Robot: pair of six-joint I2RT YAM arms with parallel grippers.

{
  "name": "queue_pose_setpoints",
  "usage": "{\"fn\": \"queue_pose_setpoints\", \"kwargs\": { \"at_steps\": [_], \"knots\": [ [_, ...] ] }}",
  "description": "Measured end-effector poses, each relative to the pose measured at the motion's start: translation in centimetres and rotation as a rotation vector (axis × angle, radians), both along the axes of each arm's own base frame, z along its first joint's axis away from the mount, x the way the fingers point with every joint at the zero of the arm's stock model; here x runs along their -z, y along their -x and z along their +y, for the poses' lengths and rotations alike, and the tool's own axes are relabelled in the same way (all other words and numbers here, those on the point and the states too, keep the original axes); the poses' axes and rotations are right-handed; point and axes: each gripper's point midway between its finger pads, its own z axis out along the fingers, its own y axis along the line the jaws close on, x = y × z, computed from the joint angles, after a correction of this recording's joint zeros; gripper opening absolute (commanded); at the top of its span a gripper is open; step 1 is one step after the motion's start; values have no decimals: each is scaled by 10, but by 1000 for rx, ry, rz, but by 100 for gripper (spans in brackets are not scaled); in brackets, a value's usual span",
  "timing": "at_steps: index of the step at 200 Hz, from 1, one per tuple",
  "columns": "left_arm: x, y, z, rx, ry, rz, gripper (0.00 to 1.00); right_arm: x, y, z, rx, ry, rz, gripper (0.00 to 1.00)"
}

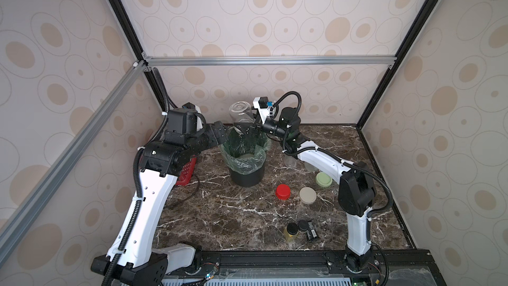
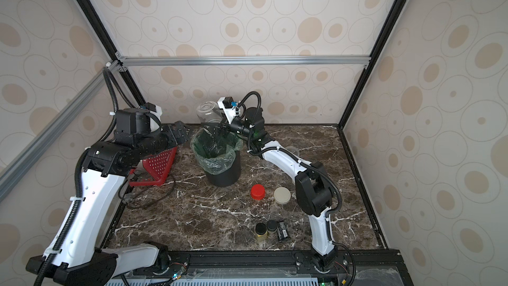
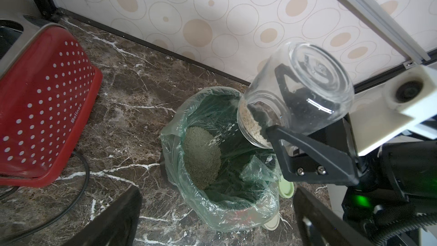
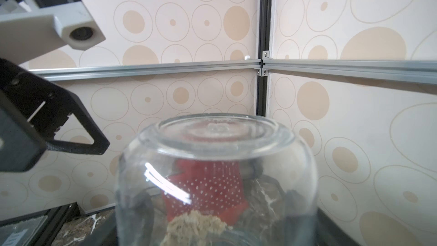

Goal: Empty expired oatmeal from jars
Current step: Move the trash bin to the center of the board.

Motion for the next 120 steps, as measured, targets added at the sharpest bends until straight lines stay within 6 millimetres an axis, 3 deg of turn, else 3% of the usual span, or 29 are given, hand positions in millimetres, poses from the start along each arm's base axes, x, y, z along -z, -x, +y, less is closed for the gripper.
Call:
{"fn": "queue_pose_setpoints", "kwargs": {
  "at_steps": [53, 95, 120],
  "knots": [
    [4, -1, 1, -6, -1, -12, 99, 8, 4, -12, 93, -58, 197, 20],
    [9, -2, 1, -5, -3, -3, 99, 19, -7, -23, 161, -159, 338, 19],
    [9, 0, 1, -5, -1, -6, 99, 15, -14, -28, 194, -220, 389, 18]
  ]
}}
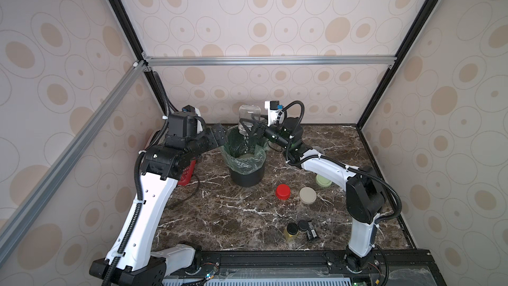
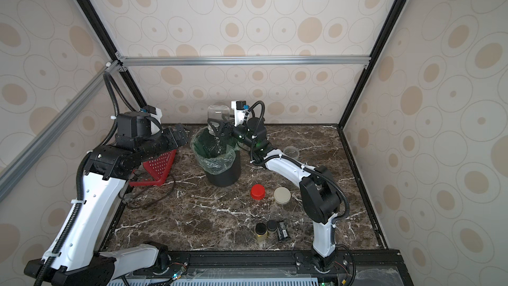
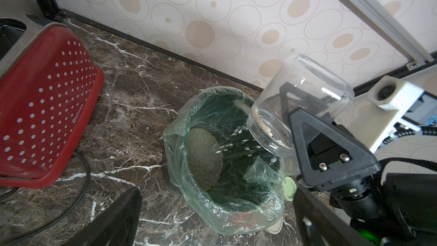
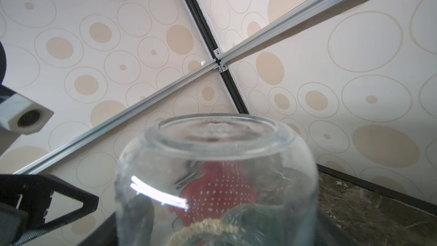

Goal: Empty expired oatmeal from jars
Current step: Move the trash bin to the center of the board.

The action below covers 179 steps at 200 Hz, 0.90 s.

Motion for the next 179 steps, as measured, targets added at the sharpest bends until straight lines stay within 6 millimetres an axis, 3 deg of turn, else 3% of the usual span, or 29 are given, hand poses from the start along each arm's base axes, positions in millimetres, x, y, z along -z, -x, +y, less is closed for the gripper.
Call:
{"fn": "queue_pose_setpoints", "kwargs": {
  "at_steps": [66, 114, 138, 179],
  "knots": [
    [-2, 2, 0, 1, 3, -11, 99, 19, -10, -4, 50, 6, 120, 17],
    [4, 1, -3, 17, 11, 1, 99, -20, 17, 15, -91, 13, -195, 12],
    [4, 1, -4, 21, 13, 1, 99, -17, 22, 23, -125, 76, -303, 0],
    [2, 5, -4, 24, 18, -9, 99, -10, 30, 27, -165, 126, -383, 0]
  ]
}}
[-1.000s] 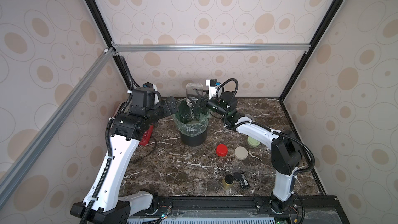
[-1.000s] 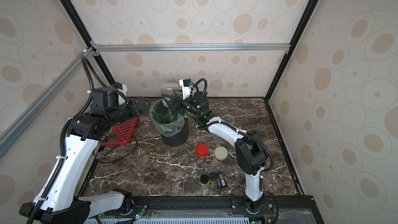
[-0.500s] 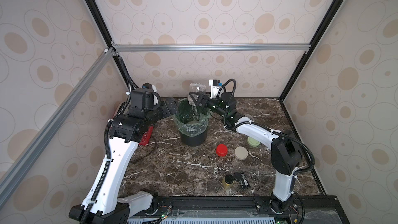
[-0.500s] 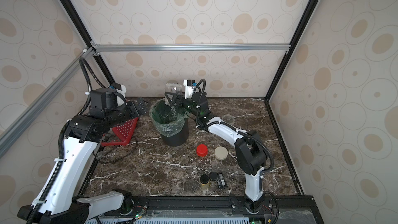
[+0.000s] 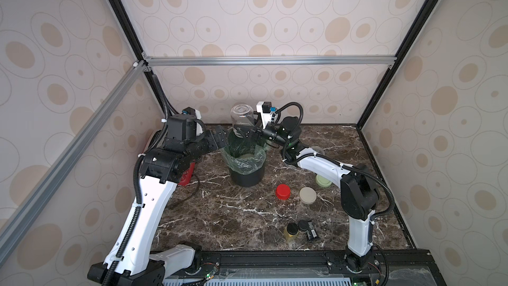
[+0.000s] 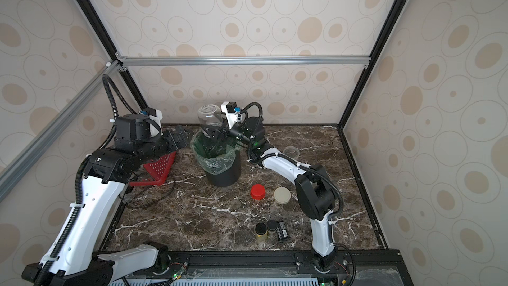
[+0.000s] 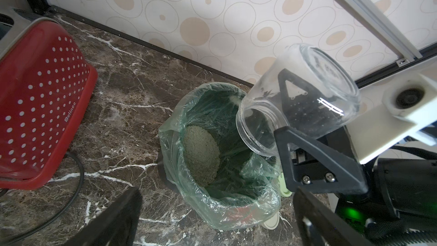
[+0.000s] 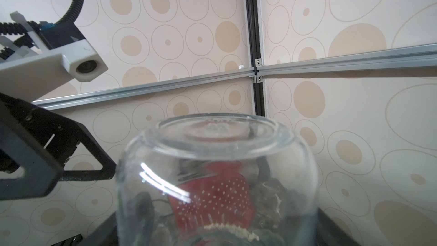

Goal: Empty expired oatmeal from jars
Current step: Move the trash bin to the center of the board.

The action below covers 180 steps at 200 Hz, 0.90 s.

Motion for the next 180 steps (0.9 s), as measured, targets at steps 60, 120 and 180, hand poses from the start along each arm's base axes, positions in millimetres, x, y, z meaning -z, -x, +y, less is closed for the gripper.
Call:
{"fn": "queue_pose_setpoints", "kwargs": {
  "at_steps": [60, 120, 180],
  "knots": [
    [-1, -1, -8, 40, 26, -8, 99, 19, 14, 4, -63, 46, -65, 0],
    [-1, 1, -18, 90, 57, -21, 99, 9, 21, -3, -99, 7, -116, 0],
    [-16, 7, -31, 169, 110, -81, 99, -8, 28, -17, -145, -72, -258, 0]
  ]
}}
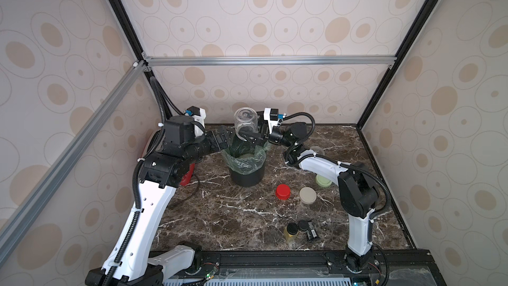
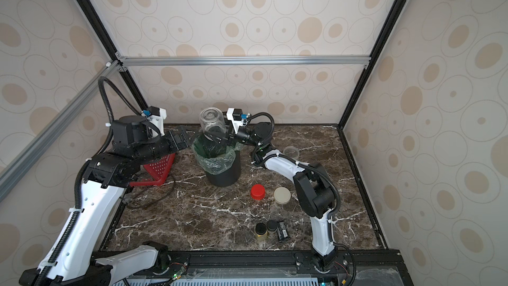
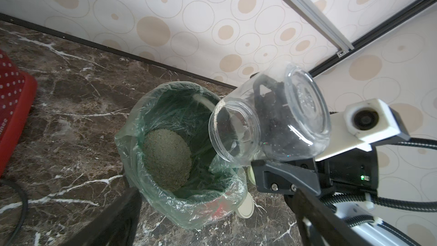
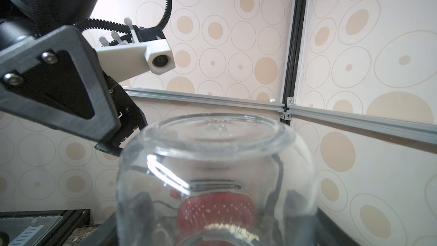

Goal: Empty expired oatmeal from jars
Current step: Move the trash bin to the center of the board.

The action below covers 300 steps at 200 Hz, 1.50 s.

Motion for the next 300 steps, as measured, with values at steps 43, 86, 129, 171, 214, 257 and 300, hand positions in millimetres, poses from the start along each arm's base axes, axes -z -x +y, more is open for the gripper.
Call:
{"fn": "queue_pose_setpoints", "kwargs": {
  "at_steps": [43, 86, 129, 171, 214, 257, 300],
  "knots": [
    [-8, 4, -6, 39, 26, -31, 99, 17, -6, 1, -19, 24, 28, 0],
    [-12, 5, -11, 64, 41, -44, 99, 7, 3, -1, -40, 25, 10, 0],
    [-19, 7, -12, 75, 52, -73, 99, 16, 1, 2, -66, 33, 48, 0],
    [-21, 8, -14, 86, 58, -78, 99, 23, 3, 6, -96, 74, 83, 0],
    [-23, 11, -14, 91, 62, -84, 99, 15, 6, 5, -114, 77, 84, 0],
    [-24, 13, -14, 97, 64, -88, 99, 26, 5, 9, -135, 101, 119, 0],
    [-23, 16, -14, 107, 50, -89, 99, 26, 3, 14, -139, 158, 108, 0]
  ]
}}
